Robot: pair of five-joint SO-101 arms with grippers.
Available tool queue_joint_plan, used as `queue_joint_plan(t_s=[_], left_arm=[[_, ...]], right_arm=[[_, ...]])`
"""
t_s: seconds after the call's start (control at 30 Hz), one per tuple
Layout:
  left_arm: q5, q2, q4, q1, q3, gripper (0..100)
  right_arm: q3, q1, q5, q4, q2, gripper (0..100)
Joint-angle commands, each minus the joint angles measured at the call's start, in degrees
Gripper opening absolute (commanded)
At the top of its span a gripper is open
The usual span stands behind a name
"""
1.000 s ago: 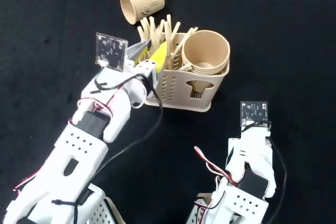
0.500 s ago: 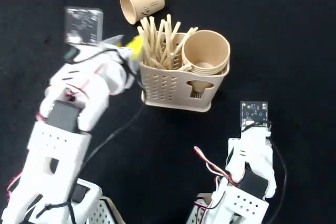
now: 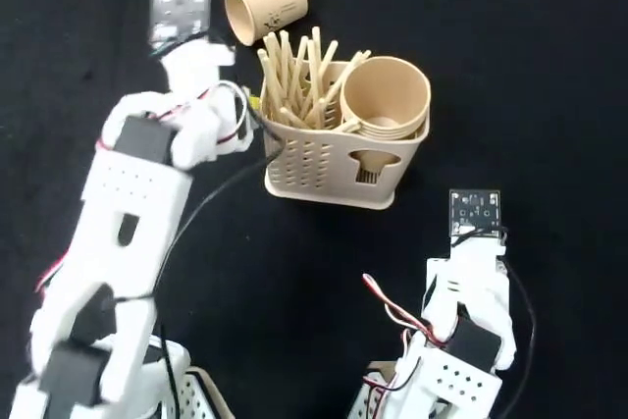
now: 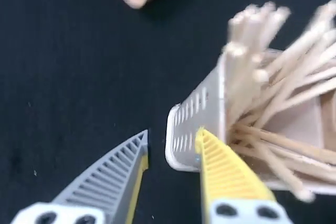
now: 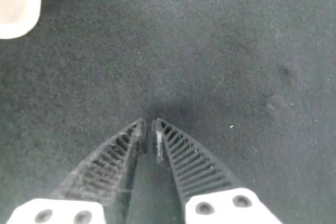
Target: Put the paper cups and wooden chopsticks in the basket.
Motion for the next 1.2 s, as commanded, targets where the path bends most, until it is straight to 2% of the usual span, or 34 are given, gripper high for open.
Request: queue_joint_plan(t_s=[0.0,0.2,0.5,0.63,0.73,0.87,1.0,1.17], left_arm=[[0.5,5.7,2.3,0.7,-7.7,16],[0.5,6.1,3.0,0.7,-8.9,16],[0.5,-4.0,8.8,2.6,-12.0,16],[0.5,-5.3,7.2,6.8,-8.0,16],[0.5,-4.3,2.6,7.9,-3.7,16],[0.4,-2.1,-2.2,4.2,0.2,16],[0.4,0.4,-3.1,0.0,0.5,15],[0.4,2.0,-5.6,0.6,1.1,15]], right_arm=[[-0.1,-0.9,0.7,-1.0,-3.3,3.5],[-0.1,-0.9,0.7,-1.0,-3.3,3.5],[-0.1,-0.9,0.7,-1.0,-3.3,3.6],[-0.1,-0.9,0.7,-1.0,-3.3,3.6],[-0.1,-0.9,0.7,-1.0,-3.3,3.6],[-0.1,-0.9,0.7,-1.0,-3.3,3.6],[-0.1,-0.9,0.7,-1.0,-3.3,3.6],[-0.1,-0.9,0.7,-1.0,-3.3,3.6]])
